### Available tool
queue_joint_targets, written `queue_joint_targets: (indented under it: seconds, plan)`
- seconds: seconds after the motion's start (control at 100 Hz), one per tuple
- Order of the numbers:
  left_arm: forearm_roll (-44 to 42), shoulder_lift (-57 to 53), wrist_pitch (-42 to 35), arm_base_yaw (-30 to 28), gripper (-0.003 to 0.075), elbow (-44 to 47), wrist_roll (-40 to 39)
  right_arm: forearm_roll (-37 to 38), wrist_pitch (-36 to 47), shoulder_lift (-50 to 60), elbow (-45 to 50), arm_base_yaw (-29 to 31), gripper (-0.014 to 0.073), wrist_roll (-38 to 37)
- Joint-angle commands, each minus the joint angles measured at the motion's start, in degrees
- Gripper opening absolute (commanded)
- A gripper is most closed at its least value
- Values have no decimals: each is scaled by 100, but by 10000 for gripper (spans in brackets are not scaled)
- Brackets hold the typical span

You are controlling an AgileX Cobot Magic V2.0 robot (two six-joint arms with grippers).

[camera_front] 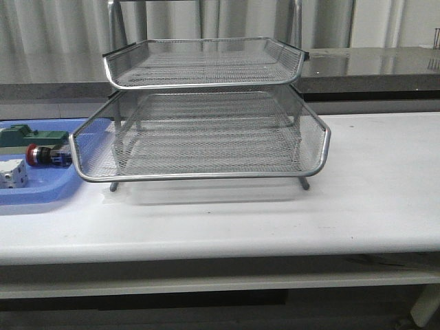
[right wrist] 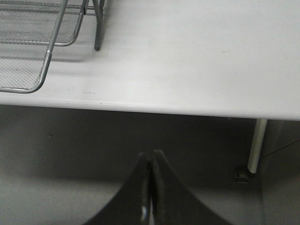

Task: Place button on rack with both arms
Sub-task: 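Withdraw the right gripper from the opened rack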

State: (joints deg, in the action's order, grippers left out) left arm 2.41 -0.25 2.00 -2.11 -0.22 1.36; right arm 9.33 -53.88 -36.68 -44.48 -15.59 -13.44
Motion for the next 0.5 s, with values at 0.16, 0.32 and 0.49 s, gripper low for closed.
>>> queue_joint_targets:
  seconds: [0.16, 0.32, 0.49]
  plan:
    - [46, -177, -500, 49, -21, 326, -59, 150, 301, 7, -138, 25, -68, -25]
    - [46, -177, -500, 49, -21, 326, -59, 150, 301, 7, -138, 25, -68, -25]
    - [46, -177, -699, 49, -21, 253, -59, 150, 301, 7, -138, 25, -68, -25]
